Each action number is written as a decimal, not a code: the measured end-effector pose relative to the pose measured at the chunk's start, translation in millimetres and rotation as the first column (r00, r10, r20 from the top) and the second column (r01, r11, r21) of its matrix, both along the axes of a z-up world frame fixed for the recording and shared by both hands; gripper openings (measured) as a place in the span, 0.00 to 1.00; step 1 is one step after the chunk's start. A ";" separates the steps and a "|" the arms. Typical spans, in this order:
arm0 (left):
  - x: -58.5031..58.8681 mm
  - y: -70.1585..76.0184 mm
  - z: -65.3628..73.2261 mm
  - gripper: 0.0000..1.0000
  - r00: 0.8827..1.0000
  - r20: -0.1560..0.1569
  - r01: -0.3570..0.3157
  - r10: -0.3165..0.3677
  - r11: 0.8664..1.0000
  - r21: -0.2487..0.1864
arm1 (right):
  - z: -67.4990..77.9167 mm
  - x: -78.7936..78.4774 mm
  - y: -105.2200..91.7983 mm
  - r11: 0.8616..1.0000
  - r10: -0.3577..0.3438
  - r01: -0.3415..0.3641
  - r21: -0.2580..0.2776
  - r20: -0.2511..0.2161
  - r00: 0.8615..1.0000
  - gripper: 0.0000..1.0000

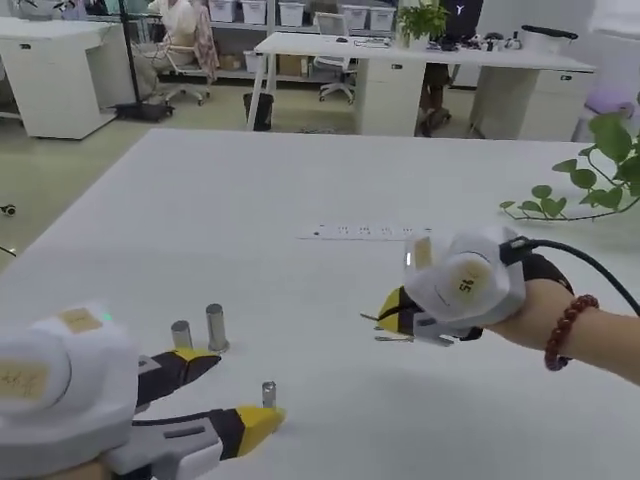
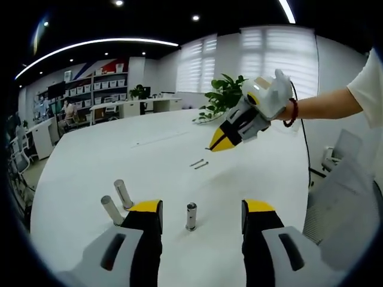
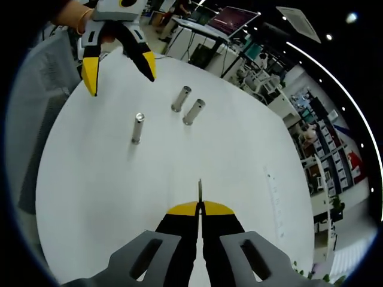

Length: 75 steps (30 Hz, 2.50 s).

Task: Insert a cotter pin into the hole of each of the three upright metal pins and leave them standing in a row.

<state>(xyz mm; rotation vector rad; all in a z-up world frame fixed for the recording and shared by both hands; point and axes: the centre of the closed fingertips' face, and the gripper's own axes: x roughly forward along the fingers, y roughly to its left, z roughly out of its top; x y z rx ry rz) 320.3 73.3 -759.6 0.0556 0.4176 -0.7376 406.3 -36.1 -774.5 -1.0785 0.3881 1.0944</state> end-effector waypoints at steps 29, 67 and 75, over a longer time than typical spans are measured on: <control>5.4 -50.6 14.9 0.18 0.982 -0.188 -0.032 -0.026 0.954 -0.299 | 26.0 -71.5 29.0 0.981 0.191 -0.181 -0.064 0.242 0.951 0.01; 5.0 -65.3 15.5 0.00 0.944 -0.330 -0.163 -0.019 0.842 -0.514 | 26.4 -83.0 36.2 0.987 0.162 -0.155 -0.047 0.247 0.955 0.02; 5.7 -64.3 14.8 0.00 0.942 -0.335 -0.167 -0.024 0.833 -0.528 | 26.0 -82.5 36.4 0.987 0.160 -0.154 -0.042 0.247 0.956 0.02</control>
